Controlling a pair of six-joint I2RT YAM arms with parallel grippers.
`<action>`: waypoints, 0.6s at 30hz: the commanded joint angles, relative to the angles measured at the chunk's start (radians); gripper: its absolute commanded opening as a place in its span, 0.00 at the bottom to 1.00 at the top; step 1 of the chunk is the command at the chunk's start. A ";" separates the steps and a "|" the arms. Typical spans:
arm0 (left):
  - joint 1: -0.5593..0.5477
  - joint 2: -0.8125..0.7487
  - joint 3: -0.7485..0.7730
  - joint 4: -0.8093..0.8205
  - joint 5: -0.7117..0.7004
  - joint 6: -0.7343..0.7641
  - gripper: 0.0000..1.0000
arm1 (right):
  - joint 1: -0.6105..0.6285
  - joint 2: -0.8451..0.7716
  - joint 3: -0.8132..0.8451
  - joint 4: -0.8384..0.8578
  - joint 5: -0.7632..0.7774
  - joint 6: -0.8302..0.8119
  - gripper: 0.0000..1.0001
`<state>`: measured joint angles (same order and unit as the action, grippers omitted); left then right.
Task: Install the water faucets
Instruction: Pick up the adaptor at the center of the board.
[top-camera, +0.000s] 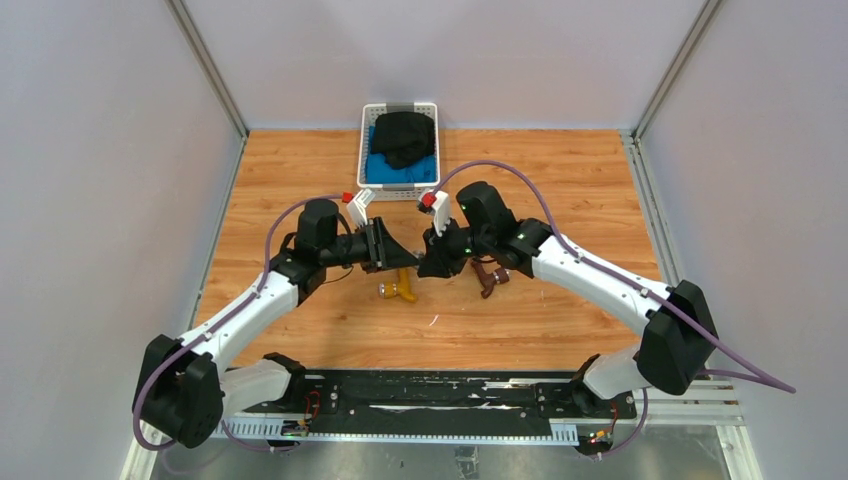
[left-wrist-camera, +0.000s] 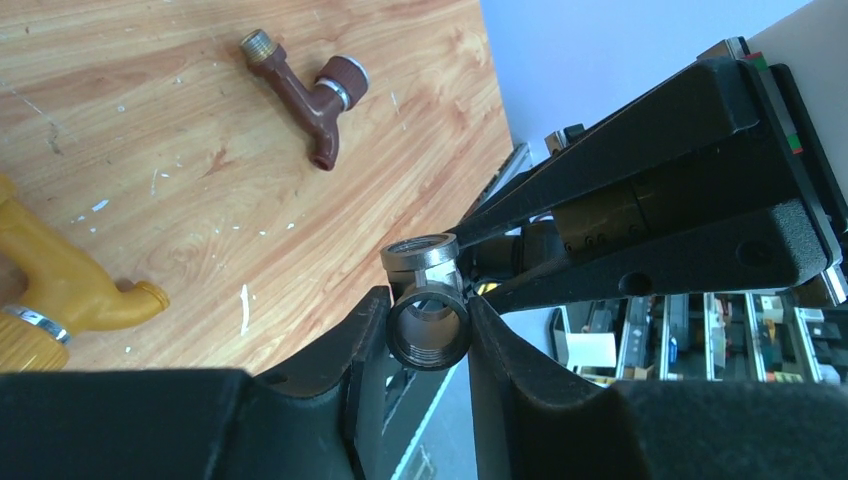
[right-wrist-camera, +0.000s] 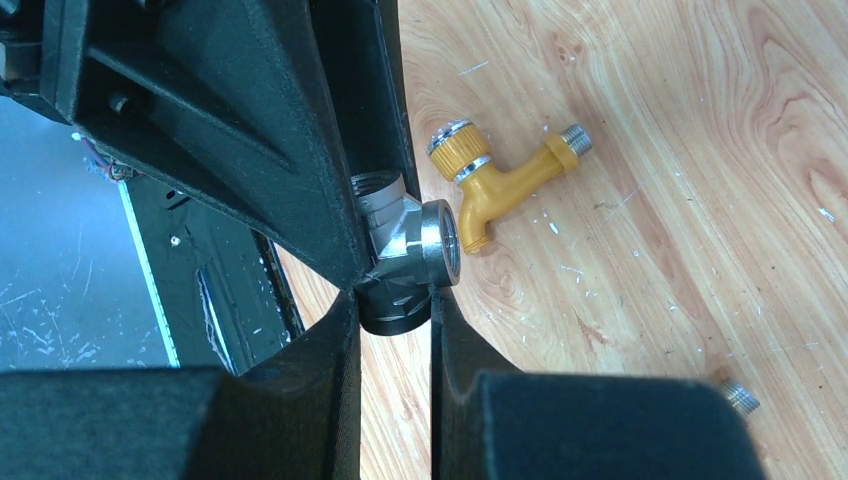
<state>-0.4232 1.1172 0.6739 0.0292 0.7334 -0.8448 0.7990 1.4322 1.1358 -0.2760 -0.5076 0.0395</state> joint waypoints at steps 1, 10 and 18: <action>-0.006 0.005 -0.019 0.028 0.010 0.006 0.03 | 0.019 -0.032 0.012 -0.038 -0.030 -0.032 0.00; -0.005 -0.043 -0.019 0.038 -0.003 0.025 0.00 | -0.080 -0.100 -0.041 0.049 -0.207 0.220 0.55; -0.005 -0.148 -0.037 0.163 -0.018 -0.037 0.00 | -0.237 -0.250 -0.355 0.748 -0.310 0.829 0.67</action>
<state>-0.4278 1.0264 0.6491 0.0788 0.7277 -0.8494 0.5865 1.2045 0.8936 0.0776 -0.7486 0.5129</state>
